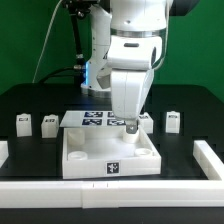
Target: Assemble one leg
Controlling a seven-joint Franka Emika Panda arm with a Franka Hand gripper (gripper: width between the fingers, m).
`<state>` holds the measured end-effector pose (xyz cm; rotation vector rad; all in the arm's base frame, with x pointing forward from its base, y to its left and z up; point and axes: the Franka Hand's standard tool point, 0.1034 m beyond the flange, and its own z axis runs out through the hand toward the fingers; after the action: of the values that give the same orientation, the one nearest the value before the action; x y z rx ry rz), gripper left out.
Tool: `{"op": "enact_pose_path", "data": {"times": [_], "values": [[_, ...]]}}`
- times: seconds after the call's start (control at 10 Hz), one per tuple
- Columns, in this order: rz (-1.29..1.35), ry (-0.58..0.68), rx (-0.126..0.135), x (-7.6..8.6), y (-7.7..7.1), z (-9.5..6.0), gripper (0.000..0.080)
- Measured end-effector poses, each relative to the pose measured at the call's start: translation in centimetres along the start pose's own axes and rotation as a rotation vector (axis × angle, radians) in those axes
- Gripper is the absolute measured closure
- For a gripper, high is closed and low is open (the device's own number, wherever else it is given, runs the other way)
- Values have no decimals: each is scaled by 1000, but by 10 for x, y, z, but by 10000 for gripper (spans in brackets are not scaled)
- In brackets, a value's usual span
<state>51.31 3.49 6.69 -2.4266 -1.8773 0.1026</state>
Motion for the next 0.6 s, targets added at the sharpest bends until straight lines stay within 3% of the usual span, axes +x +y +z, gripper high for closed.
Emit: {"op": "enact_pose_path", "data": {"times": [0.3,0.4,0.6], "values": [[-28,-1,2,-3,0,1,150],[-71,0,6,-10,-1,4,150],[-238,5,-1,-33,-18,14,150]]}}
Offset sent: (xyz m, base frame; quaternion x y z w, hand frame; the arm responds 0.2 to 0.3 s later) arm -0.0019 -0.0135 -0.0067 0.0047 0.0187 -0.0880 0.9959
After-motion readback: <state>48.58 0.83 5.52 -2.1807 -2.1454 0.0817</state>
